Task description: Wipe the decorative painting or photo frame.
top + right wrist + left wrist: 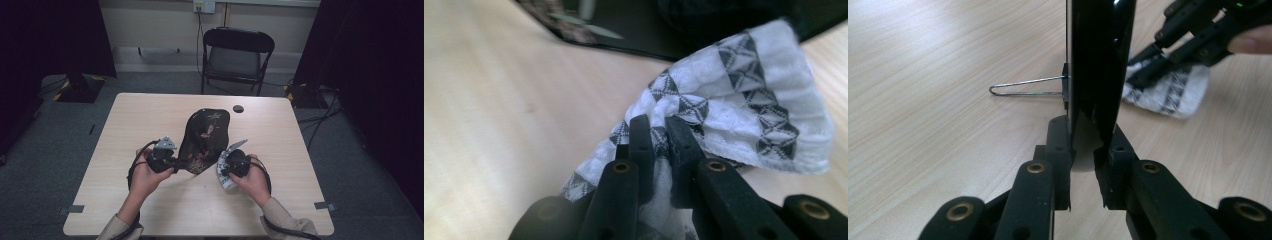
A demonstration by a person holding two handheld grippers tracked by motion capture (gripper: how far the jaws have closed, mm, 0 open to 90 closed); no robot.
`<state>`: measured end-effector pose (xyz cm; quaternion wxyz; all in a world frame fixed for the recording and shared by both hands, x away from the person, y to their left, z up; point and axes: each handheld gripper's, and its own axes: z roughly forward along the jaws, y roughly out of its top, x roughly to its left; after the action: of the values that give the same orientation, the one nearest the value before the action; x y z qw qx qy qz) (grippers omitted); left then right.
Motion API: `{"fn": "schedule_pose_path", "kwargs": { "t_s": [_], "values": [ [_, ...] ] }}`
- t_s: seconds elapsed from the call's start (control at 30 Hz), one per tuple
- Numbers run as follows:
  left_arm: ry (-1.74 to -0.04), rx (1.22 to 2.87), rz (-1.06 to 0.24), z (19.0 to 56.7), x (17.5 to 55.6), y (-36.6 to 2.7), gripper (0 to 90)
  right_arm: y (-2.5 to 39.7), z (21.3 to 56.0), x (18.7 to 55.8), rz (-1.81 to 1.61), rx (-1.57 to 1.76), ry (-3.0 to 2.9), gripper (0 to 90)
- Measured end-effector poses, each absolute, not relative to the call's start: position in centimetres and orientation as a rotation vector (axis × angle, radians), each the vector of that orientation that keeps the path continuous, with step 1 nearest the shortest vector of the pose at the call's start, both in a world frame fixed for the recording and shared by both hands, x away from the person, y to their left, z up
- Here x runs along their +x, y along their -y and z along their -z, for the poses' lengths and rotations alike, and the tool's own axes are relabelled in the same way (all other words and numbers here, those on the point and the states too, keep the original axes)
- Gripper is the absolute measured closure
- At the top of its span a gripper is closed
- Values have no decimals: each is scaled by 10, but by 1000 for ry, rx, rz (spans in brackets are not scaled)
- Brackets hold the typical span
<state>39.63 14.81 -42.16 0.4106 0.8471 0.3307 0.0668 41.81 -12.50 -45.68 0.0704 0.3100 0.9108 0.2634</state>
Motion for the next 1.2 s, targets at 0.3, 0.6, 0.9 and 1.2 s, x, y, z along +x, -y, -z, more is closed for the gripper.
{"fn": "schedule_pose_path", "kwargs": {
  "t_s": [0.3,0.6,0.9,1.2],
  "values": [
    [-829,2134,-168,422,395,-147,784,94,459,387,-893,794,-2813,843],
    [-830,2127,-175,422,394,-147,782,83,457,366,-954,680,-2854,843],
    [-840,2113,-169,419,389,-151,687,119,451,359,-894,686,-2790,843],
    [-880,2105,-197,419,381,-167,399,190,447,374,-794,881,-2646,841]
  ]
}}
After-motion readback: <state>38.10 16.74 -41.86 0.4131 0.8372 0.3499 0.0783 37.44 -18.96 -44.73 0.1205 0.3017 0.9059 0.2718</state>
